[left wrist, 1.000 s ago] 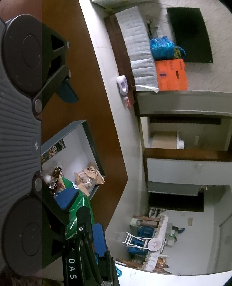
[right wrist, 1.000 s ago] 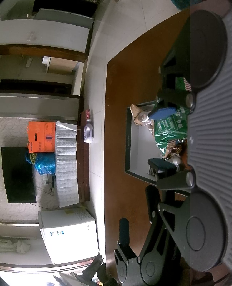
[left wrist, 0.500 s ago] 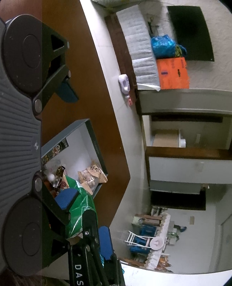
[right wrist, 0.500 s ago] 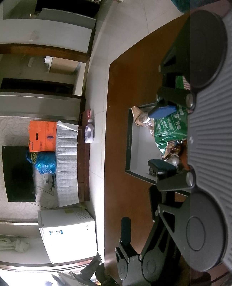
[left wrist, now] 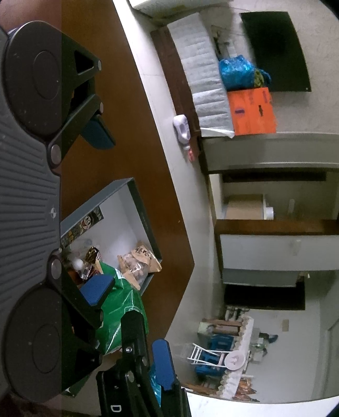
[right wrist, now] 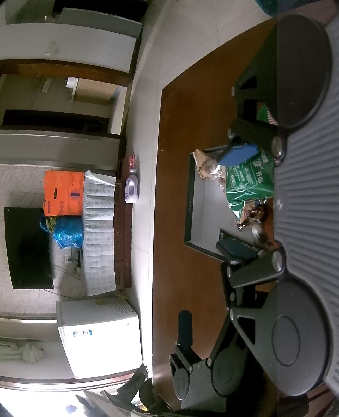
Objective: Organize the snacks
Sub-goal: 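Open left tool over box while right tool releases clear packet inside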
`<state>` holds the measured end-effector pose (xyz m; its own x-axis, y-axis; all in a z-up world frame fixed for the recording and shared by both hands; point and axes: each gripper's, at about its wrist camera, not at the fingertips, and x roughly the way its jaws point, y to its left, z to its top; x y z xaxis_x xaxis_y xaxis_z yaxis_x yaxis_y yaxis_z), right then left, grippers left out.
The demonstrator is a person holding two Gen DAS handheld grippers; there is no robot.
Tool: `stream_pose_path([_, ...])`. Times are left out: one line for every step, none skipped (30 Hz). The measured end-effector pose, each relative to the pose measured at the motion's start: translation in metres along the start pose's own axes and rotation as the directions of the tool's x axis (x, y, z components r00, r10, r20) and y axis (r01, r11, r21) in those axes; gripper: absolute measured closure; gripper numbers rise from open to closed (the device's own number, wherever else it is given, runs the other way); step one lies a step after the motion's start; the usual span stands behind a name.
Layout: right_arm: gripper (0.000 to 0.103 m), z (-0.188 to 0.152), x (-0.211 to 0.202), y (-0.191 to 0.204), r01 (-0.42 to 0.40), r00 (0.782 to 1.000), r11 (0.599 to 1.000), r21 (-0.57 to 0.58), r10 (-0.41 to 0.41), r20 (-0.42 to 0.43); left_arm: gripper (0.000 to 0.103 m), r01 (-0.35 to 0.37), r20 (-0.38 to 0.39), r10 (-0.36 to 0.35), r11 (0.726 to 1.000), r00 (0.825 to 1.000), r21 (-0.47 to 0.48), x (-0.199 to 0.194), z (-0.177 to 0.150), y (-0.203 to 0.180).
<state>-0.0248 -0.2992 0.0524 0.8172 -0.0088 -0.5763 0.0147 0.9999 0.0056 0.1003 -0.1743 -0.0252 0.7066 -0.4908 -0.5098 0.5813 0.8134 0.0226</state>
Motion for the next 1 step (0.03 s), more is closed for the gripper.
stream_pose_path([0.039,0.0,0.0,-0.0001,0.001,1.0,1.0,0.001,-0.001,0.0,0.0,0.002,-0.002,-0.002,1.0,1.0,0.001,0.0,0.0003,0.0003])
